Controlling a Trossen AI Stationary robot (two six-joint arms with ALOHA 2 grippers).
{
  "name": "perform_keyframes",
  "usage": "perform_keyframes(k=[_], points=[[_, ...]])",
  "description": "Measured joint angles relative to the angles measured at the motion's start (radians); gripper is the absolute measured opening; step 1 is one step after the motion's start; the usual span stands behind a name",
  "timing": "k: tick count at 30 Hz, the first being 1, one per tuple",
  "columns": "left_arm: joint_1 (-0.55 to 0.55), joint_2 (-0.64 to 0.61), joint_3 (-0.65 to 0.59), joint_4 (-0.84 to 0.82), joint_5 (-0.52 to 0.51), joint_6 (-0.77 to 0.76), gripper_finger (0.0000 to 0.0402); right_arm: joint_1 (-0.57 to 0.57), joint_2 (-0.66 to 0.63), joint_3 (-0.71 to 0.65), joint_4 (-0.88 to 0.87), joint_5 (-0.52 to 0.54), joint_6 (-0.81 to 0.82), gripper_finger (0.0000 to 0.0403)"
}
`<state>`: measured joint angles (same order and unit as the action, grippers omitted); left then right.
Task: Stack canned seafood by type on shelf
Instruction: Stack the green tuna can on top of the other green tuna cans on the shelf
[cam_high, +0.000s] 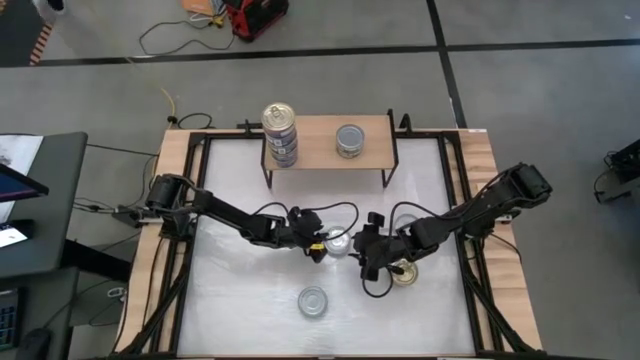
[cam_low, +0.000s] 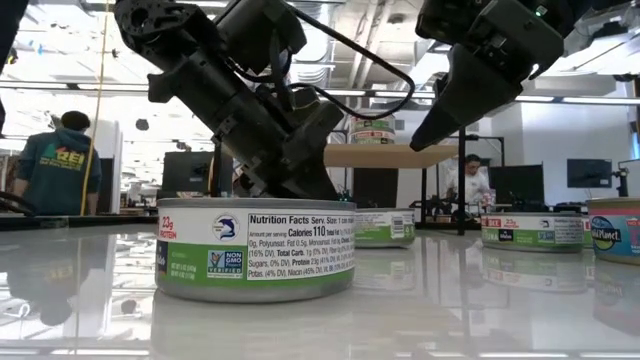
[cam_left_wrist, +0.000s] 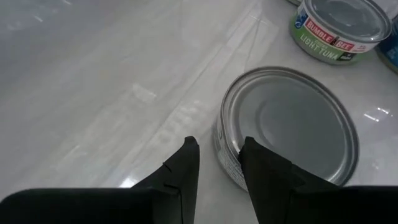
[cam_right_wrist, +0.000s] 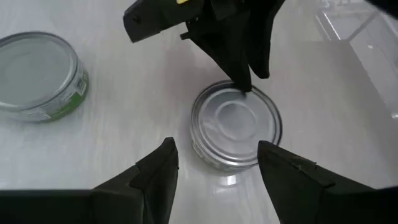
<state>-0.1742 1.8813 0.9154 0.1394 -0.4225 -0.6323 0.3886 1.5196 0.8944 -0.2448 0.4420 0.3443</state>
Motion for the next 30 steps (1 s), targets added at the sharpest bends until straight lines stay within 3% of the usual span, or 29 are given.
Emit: perform_keyframes(k=[12, 16, 30], points=[[-0.016, 0.002, -0.002, -0.050, -0.005, 0.006, 0.0112, 0.007, 0.004, 0.000, 0.030, 0.001, -0.162, 0.0250], [-0.018, 0.002, -0.002, -0.059, -0.005, 0.006, 0.0112, 0.001, 0.004, 0.000, -0.026, -0.003, -0.169, 0.0250], [-0.034, 0.003, -0.004, -0.120, 0.003, 0.008, 0.0112, -0.019, 0.004, 0.000, 0.015, -0.017, -0.221, 0.0250]])
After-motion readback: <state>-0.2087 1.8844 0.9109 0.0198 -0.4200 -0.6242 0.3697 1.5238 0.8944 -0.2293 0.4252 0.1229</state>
